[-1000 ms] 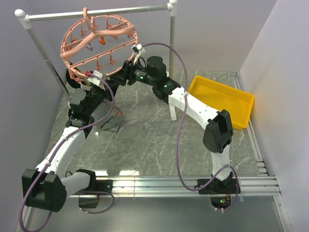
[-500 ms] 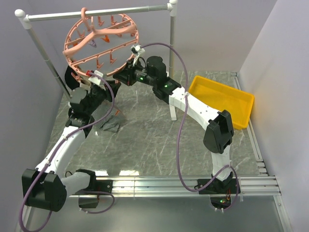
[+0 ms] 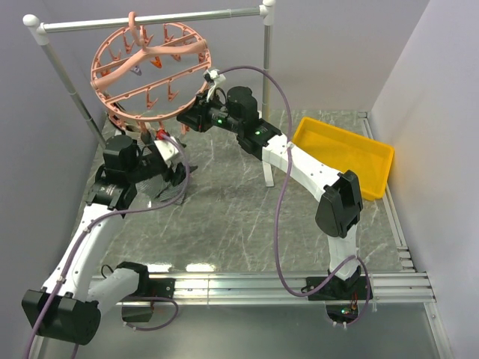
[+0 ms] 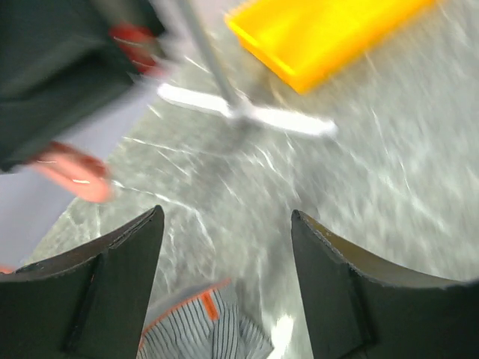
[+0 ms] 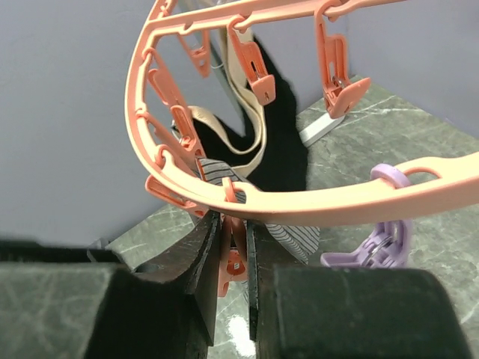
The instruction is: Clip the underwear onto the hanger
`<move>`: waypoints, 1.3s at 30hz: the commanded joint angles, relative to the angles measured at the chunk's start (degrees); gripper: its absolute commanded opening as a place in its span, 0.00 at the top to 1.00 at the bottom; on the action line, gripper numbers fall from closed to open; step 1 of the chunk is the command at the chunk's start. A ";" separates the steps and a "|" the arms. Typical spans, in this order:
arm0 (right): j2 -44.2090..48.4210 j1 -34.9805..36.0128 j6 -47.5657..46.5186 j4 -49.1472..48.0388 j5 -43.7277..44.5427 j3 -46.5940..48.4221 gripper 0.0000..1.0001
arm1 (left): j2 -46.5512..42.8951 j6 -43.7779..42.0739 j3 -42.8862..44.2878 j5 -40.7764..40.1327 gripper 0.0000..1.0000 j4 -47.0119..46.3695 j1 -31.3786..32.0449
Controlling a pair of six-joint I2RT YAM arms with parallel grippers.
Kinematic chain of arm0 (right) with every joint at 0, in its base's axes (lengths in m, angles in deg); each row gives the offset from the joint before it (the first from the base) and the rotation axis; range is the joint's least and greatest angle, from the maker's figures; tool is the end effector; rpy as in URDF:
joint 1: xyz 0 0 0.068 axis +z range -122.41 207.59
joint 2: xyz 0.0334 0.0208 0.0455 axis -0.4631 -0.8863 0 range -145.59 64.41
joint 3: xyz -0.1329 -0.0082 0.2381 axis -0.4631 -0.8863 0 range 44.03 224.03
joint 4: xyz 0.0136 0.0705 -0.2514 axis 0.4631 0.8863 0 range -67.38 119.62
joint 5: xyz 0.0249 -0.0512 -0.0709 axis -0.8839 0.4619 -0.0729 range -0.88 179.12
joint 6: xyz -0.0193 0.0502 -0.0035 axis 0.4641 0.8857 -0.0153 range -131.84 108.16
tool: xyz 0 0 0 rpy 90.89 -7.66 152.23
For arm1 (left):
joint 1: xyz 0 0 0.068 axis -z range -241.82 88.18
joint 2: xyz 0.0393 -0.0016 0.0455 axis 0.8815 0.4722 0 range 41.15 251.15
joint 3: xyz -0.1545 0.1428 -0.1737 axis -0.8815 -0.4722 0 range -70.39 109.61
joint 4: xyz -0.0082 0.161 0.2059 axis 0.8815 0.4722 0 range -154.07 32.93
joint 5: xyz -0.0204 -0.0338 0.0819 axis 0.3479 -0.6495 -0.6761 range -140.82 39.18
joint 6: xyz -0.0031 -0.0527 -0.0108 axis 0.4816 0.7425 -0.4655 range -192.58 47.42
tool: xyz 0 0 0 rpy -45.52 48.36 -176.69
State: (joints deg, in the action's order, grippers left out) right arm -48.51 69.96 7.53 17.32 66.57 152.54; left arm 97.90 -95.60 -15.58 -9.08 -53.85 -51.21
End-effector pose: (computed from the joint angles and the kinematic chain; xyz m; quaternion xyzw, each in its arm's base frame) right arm 0.3444 0.3326 0.3992 -0.2737 0.6465 0.4763 0.5294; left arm 0.2123 -0.0639 0.3649 0.4245 0.6312 -0.2121 0.6135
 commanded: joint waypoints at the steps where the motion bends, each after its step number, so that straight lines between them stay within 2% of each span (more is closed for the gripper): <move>1: 2.97 -0.27 -0.39 0.03 1.98 2.41 1.00 | 0.11 -20.28 3.72 5.65 0.26 21.04 0.29; 3: 2.89 -0.27 -0.30 0.20 2.24 2.32 1.00 | 1.51 -28.98 4.43 3.89 0.26 28.52 0.90; 6: 2.80 -0.27 -0.30 0.29 2.24 2.41 1.00 | 3.97 -36.53 4.69 -3.31 0.27 33.45 3.96; 8: 2.80 -0.27 -0.48 0.38 2.33 2.41 1.00 | 5.29 -38.66 4.61 -9.00 0.26 33.90 5.99; 11: 2.71 -0.09 -0.57 0.82 2.59 2.67 1.00 | 8.45 -38.41 4.61 -17.35 0.25 32.50 10.82; 12: 2.71 -0.09 -0.65 0.99 2.68 2.76 1.00 | 10.38 -38.50 4.87 -19.48 0.20 32.32 13.44; 16: 2.71 0.08 -1.01 1.43 3.03 3.02 1.00 | 16.62 -38.59 7.41 -27.31 0.13 33.11 18.04; 22: 2.97 -0.01 -1.62 1.78 3.21 2.58 1.00 | 24.71 -41.39 12.51 -34.78 0.11 34.69 19.01; 29: 2.97 0.08 -1.80 2.14 3.30 2.76 1.00 | 34.56 -41.05 22.17 -39.00 0.11 38.65 19.53; 39: 3.32 0.08 -1.89 2.40 3.30 2.58 1.00 | 44.75 -40.17 28.86 -44.37 0.05 40.32 19.71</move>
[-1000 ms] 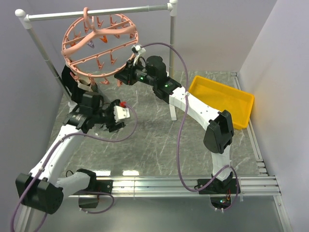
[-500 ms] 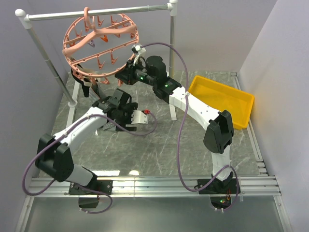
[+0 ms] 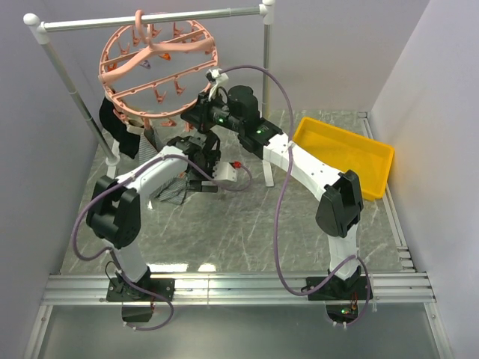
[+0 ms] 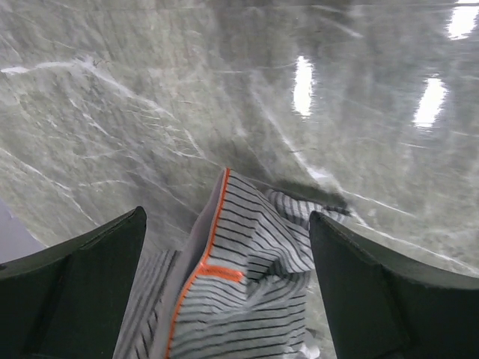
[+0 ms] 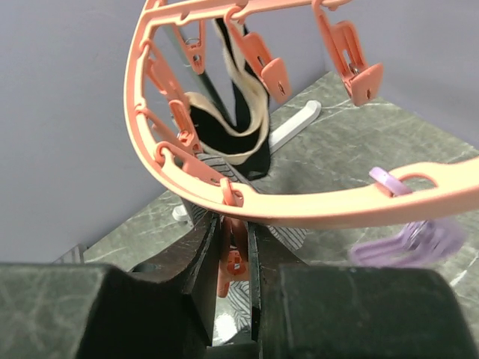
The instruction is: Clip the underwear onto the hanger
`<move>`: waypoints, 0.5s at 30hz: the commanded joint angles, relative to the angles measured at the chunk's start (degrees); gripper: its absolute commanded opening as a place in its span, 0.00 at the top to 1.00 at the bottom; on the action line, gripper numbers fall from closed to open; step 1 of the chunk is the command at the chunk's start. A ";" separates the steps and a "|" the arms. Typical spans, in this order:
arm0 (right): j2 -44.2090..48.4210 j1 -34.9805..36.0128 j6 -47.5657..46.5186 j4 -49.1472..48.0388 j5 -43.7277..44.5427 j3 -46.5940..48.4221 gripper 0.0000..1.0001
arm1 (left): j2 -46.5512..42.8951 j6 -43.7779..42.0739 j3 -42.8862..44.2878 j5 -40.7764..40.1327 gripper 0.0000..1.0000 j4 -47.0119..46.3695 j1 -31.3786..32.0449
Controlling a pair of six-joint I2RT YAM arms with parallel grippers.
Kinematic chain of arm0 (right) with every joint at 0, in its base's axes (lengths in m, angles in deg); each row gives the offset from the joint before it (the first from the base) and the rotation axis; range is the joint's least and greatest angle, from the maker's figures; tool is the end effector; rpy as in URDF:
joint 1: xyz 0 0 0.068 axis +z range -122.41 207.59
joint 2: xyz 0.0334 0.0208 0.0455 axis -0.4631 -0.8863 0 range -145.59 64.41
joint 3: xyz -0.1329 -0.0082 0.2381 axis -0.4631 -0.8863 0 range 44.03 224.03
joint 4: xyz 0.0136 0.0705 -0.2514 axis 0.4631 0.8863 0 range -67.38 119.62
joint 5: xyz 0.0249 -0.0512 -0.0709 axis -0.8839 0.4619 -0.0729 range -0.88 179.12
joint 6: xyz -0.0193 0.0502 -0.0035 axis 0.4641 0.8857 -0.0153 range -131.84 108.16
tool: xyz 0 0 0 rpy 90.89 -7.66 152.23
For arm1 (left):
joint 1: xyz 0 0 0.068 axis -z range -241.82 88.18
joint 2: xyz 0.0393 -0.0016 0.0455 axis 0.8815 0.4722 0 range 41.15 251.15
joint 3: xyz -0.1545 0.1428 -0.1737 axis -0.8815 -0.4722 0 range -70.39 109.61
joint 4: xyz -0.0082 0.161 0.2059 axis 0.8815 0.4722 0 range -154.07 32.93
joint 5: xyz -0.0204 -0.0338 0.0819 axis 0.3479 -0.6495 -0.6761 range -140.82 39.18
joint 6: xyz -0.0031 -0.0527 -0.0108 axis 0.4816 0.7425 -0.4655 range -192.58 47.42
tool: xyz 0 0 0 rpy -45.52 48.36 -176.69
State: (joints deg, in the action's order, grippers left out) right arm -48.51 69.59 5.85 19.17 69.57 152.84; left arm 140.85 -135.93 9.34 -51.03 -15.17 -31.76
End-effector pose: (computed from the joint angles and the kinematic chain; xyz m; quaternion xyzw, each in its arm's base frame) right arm 0.3480 0.3294 0.3976 -0.2642 0.6600 0.4495 0.5408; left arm 0.3071 -0.1777 0.2443 0.7153 0.6743 0.0542 0.1751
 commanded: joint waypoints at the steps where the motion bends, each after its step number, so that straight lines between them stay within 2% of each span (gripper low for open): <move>1: 3.24 0.45 -0.20 0.54 0.30 2.37 1.00 | 2.51 0.33 4.73 -2.78 0.04 2.24 0.17; 3: 3.24 0.45 -0.20 0.63 0.30 2.37 1.00 | 3.83 0.07 5.71 -3.65 0.01 2.42 0.26; 15: 3.15 0.45 0.06 0.37 0.22 2.37 1.00 | 8.93 -0.19 7.29 -10.51 0.01 4.97 0.61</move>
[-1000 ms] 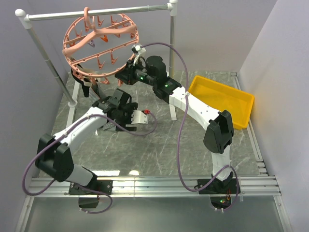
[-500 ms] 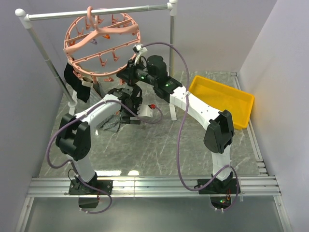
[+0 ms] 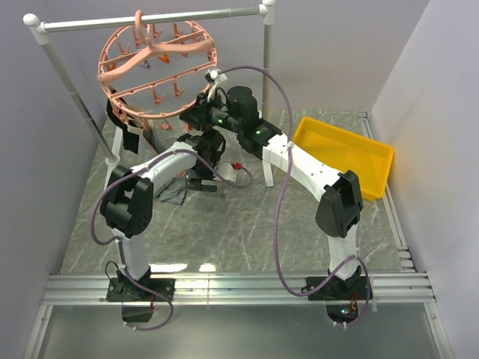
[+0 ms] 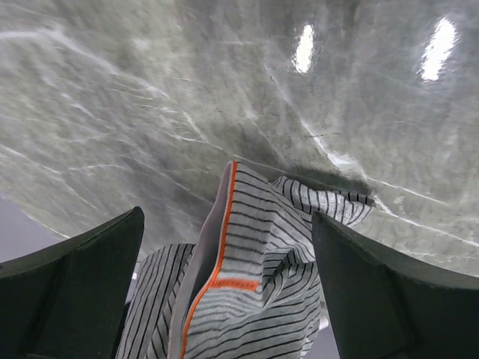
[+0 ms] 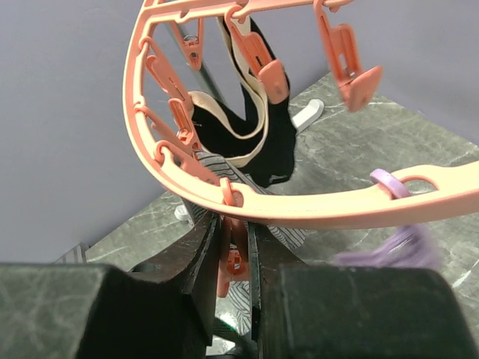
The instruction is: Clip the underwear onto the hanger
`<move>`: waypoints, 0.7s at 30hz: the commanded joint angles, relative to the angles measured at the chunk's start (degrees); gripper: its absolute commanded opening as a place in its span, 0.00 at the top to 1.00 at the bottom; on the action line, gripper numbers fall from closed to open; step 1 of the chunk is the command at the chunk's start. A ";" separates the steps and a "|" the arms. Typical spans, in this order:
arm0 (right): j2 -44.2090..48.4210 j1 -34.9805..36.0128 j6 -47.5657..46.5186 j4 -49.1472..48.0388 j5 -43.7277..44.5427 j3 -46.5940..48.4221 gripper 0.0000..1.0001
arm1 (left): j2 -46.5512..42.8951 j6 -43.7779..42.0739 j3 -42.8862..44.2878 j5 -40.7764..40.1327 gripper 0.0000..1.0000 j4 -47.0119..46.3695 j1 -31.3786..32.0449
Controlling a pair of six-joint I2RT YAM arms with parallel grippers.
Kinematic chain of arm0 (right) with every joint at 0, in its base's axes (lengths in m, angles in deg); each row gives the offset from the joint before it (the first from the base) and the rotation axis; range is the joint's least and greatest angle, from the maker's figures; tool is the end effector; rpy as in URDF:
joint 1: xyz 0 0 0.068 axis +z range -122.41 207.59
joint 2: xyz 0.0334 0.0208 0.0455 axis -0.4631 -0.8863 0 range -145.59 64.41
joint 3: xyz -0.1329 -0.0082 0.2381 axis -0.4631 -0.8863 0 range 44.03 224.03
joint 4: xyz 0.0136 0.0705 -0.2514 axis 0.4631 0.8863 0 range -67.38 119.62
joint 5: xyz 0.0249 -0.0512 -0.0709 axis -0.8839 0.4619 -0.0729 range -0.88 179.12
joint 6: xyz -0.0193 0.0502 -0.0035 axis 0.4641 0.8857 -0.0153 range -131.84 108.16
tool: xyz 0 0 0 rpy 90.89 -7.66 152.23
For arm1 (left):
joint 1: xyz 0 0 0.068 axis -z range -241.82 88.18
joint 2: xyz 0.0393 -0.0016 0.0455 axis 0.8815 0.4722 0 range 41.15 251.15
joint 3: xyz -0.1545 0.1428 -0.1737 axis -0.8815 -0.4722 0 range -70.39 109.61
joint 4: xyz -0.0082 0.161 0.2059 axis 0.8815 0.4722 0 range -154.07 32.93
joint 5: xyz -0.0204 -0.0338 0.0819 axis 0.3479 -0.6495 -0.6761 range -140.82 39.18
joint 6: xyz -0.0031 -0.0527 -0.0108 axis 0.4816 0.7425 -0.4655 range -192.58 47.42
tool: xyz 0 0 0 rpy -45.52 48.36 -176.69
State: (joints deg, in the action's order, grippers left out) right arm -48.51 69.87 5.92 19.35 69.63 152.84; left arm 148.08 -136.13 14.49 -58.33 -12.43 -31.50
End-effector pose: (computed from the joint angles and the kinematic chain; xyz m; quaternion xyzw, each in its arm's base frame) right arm 0.3464 0.3311 0.3973 -0.2651 0.6608 0.4505 0.5386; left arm 0.3280 -0.1865 0.2248 0.7153 0.6812 0.1026 0.1171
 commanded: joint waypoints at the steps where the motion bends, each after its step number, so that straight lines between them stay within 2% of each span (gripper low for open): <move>1: 3.15 0.08 0.00 0.19 0.15 2.28 1.00 | 2.05 0.27 2.74 -4.00 0.01 2.24 0.35; 21: 3.59 0.17 0.00 -0.07 -0.38 1.40 1.00 | 8.90 2.02 10.48 -8.49 0.06 10.68 -0.36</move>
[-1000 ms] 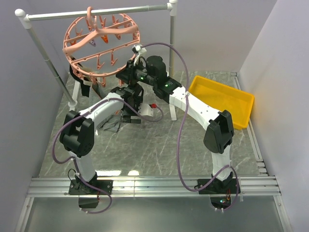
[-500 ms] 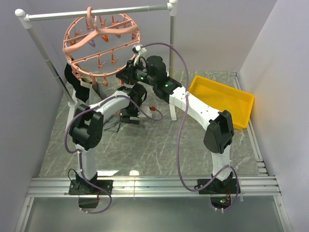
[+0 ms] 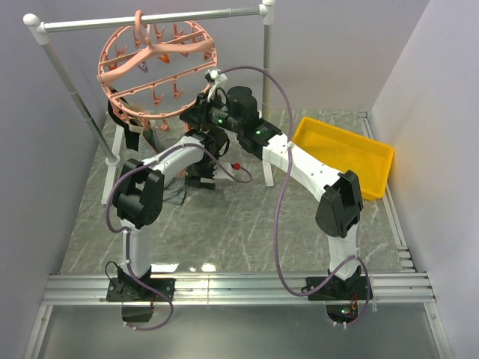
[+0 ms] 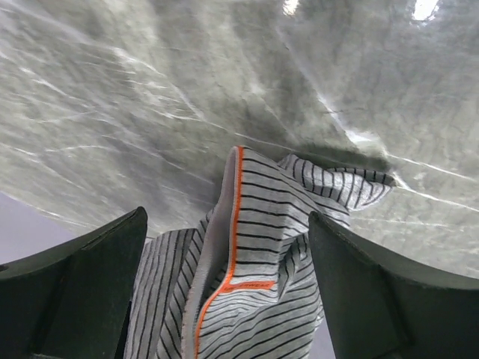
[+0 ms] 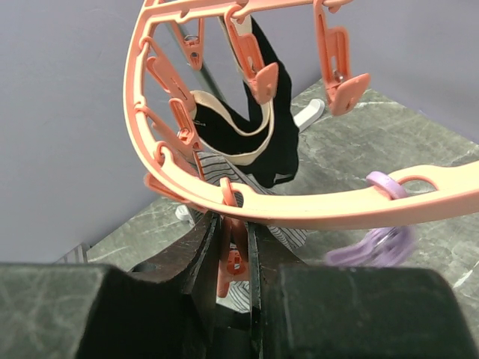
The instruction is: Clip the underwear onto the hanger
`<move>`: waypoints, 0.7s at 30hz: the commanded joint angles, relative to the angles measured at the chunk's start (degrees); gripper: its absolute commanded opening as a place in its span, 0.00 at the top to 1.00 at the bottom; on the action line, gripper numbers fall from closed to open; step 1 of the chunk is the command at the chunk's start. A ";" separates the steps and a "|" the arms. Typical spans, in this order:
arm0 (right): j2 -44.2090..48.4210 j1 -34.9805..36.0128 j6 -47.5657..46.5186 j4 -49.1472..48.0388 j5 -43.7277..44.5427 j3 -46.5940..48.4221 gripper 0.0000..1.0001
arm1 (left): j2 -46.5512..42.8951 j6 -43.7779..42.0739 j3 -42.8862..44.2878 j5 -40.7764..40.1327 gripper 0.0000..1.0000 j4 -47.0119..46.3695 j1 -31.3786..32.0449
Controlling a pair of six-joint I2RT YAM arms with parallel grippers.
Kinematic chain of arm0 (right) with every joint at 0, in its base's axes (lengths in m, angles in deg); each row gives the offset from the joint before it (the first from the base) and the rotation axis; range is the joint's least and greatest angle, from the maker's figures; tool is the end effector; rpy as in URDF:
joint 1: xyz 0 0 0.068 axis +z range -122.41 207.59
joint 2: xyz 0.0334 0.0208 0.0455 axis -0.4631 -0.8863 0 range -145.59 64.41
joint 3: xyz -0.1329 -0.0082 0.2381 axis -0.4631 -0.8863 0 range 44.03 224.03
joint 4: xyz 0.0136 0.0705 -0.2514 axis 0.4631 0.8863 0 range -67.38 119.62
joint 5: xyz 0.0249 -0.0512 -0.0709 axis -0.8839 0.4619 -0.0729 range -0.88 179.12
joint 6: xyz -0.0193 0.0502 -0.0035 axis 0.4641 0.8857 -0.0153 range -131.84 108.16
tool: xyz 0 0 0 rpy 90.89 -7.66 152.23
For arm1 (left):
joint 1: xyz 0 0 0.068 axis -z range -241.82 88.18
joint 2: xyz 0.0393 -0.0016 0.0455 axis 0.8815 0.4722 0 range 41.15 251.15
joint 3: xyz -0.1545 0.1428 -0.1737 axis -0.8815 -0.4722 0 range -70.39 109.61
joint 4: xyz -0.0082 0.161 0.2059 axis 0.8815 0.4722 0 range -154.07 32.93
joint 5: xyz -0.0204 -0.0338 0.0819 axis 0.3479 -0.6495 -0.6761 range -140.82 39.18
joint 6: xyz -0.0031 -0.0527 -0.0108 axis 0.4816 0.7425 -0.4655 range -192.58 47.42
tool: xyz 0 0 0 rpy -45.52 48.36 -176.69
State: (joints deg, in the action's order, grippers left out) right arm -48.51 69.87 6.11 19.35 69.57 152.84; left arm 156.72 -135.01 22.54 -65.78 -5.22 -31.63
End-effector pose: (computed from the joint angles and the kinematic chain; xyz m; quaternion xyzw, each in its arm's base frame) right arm 0.3464 0.3311 0.3973 -0.2644 0.6611 0.4517 0.5376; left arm 0.3497 -0.1929 0.2055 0.7083 0.6899 0.1451 0.0346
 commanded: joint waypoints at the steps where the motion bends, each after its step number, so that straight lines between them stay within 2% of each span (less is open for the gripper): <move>1: 3.59 0.17 -0.20 -0.07 -0.31 1.40 1.00 | 0.62 1.00 2.52 -1.21 0.06 3.64 -0.31; 4: 3.68 0.17 -0.20 -0.16 -0.31 1.22 1.00 | 1.24 1.44 2.79 -1.74 0.07 5.05 -0.49; 7: 3.68 0.08 -0.11 -0.25 -0.22 1.22 1.00 | 1.76 1.61 2.88 -2.44 0.13 5.22 -0.93; 13: 3.68 0.17 -0.29 -0.25 -0.31 1.05 1.00 | 3.17 2.67 4.89 -2.88 0.18 9.25 -1.28; 16: 3.67 0.17 -0.20 -0.34 -0.31 1.14 1.00 | 3.08 2.76 5.34 -2.62 0.28 9.53 -1.46; 18: 3.68 0.08 -0.11 -0.42 -0.23 1.14 1.00 | 3.00 2.76 5.34 -2.97 0.41 9.44 -1.37; 19: 3.59 0.17 -0.11 -0.42 -0.22 1.14 1.00 | 3.08 2.84 5.42 -2.88 0.51 9.79 -1.37; 21: 3.59 0.17 -0.03 -0.42 -0.22 1.22 1.00 | 3.00 2.76 5.43 -2.01 0.58 10.67 -1.45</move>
State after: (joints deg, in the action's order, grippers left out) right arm -48.51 69.87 6.18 19.24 69.59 152.84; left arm 160.04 -132.41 25.84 -67.85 2.71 -32.57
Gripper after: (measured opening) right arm 0.224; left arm 0.444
